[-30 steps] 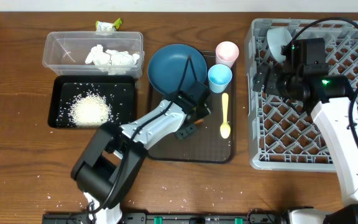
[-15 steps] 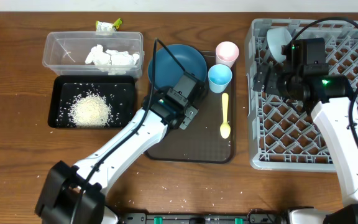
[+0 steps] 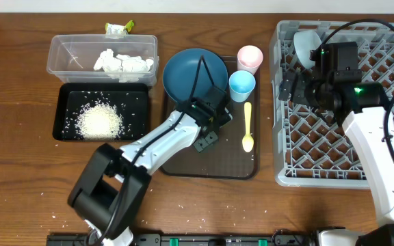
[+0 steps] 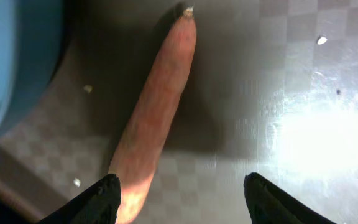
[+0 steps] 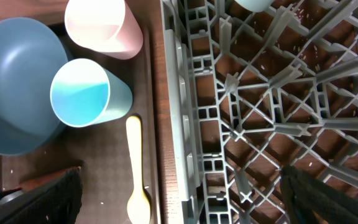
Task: Sort waste into correct bins and load items into the dishwasher rack
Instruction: 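Close the left gripper on the carrot and lift it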
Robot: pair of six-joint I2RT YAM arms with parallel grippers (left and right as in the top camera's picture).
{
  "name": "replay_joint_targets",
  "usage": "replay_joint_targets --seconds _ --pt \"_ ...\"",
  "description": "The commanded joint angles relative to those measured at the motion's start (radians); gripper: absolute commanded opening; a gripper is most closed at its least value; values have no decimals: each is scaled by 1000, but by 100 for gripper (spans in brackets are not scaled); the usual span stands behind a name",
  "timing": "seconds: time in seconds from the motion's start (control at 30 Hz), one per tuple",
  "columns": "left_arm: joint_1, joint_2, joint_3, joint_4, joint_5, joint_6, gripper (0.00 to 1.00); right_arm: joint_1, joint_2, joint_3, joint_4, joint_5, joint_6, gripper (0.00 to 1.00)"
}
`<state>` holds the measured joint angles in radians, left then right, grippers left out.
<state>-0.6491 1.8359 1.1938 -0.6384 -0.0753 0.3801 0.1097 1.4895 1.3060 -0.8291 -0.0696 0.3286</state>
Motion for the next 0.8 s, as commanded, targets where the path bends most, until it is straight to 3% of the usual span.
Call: replay_joint_targets --seconds 0.0,0.63,0.77 --pt "5 49 0 25 12 54 67 -8 -12 0 -2 13 -12 99" --pt "59 121 0 65 50 45 66 -5 -12 0 -16 13 -12 99" --pt "64 121 0 31 60 -33 56 -5 -12 0 -18 13 -12 99"
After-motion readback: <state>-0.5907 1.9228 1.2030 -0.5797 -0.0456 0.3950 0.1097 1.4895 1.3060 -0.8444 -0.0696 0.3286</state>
